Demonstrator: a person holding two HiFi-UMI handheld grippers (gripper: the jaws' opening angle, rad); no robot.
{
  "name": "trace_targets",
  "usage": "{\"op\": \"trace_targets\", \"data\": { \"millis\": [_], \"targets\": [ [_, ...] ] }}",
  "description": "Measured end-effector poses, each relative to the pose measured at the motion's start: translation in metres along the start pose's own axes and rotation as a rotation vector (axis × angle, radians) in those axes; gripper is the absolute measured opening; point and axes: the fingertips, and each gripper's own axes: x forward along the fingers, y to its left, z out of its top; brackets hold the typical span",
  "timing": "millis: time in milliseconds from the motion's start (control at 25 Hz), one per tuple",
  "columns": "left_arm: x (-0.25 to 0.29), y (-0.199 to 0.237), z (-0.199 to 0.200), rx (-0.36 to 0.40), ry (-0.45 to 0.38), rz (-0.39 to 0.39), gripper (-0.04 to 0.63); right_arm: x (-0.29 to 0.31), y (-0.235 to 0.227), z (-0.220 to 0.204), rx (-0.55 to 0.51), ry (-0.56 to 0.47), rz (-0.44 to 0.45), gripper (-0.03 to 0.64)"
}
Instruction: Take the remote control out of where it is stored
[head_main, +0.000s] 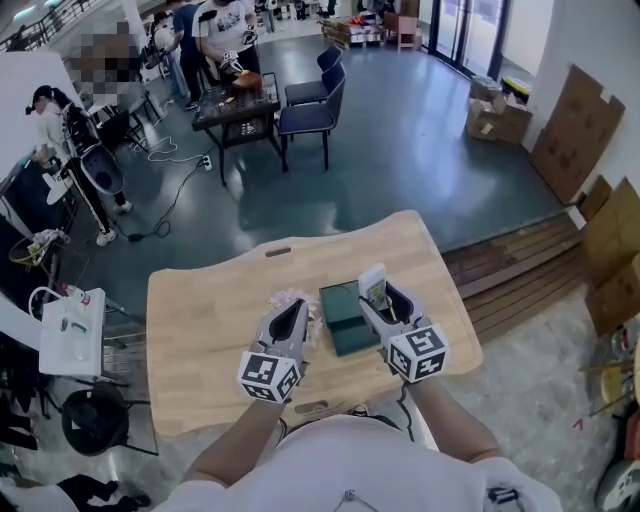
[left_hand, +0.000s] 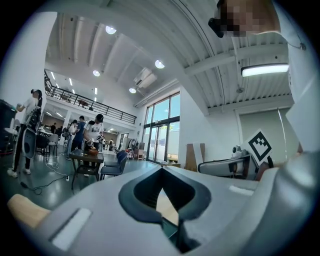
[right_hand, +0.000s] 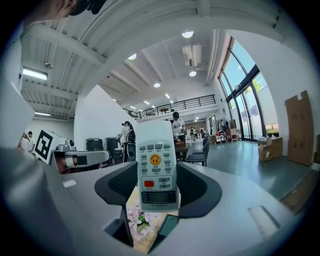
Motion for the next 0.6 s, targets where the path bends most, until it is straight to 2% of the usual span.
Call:
{"op": "trace_targets", "data": {
  "millis": [600],
  "targets": [
    [-0.003,0.017,-0.005,-0.015,-0.003,0.019,0.001,0.012,0.005,-0.006,0.006,0.009,-0.01,0.275]
  ]
}}
